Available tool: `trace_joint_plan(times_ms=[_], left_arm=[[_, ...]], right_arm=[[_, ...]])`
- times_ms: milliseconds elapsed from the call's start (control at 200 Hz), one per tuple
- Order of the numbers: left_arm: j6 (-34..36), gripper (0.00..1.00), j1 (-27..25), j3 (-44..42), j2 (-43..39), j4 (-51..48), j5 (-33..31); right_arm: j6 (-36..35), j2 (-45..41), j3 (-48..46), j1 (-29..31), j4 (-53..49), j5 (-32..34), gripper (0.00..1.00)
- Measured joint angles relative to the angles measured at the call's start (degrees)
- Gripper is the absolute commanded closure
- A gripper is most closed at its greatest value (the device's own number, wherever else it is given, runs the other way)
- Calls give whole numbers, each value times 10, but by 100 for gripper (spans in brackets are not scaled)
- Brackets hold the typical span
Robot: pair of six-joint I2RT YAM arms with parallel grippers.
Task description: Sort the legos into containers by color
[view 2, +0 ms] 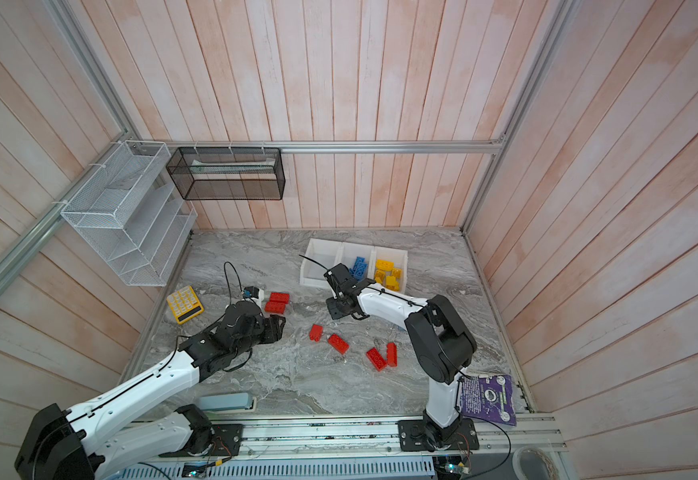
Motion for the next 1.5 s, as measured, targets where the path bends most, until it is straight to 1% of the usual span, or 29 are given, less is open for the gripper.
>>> trace_joint_plan(times_ms=[155, 395, 575, 765, 850, 1195, 1380, 1435, 1500], left_arm=[[0, 35, 0, -6, -7, 0, -1], [-2, 35, 0, -11, -6, 0, -1], [-2, 35, 0, -11, -4, 0, -1], [-2, 35, 0, -11, 7, 0, -1], [0, 35, 0, -11, 11, 0, -1], [1, 35, 1, -9, 26, 0, 5], [8, 34, 1, 14, 56, 1, 22], [12, 33, 1, 27, 68, 3, 26], [17, 28, 1, 45, 86, 5, 31]], right_arm=[[0, -14, 41, -18, -14, -9, 83], [2, -12, 128, -80, -30, -26, 83], [4, 28, 182, -115, -30, -41, 83], [9, 89, 223, -136, -37, -50, 77], [11, 99, 227, -140, -42, -52, 76], [11, 93, 223, -142, -42, -54, 75], [13, 39, 177, -142, -33, -60, 74], [15, 16, 162, -142, -25, -64, 72], [18, -17, 138, -142, -14, -69, 67]])
